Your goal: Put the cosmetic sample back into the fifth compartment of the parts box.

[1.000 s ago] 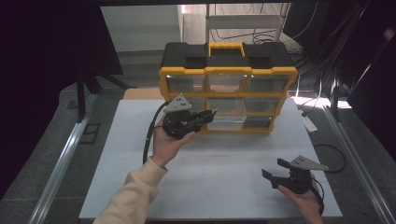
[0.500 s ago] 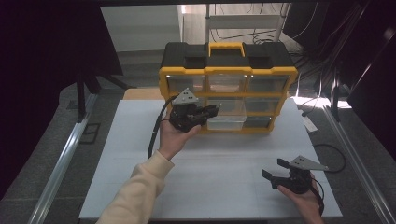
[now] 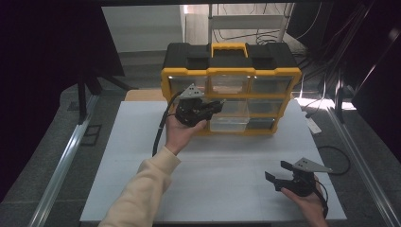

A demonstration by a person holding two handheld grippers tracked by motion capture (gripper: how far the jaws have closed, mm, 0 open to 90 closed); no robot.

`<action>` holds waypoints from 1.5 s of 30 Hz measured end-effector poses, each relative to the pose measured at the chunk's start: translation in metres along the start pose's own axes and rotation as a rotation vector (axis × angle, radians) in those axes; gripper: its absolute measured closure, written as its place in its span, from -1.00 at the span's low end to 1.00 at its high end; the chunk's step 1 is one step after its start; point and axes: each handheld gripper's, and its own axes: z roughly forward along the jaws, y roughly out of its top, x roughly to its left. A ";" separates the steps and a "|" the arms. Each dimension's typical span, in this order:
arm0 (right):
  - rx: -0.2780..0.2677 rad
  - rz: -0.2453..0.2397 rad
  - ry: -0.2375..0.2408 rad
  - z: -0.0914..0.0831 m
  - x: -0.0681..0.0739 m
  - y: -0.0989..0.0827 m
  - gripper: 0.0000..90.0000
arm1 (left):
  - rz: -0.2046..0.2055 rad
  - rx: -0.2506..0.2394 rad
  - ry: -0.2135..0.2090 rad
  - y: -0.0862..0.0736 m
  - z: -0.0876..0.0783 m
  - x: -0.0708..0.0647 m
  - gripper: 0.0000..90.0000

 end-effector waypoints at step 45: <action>0.005 -0.004 0.006 0.001 0.000 0.000 -0.61 | 0.020 0.109 0.021 -0.001 0.033 0.005 0.79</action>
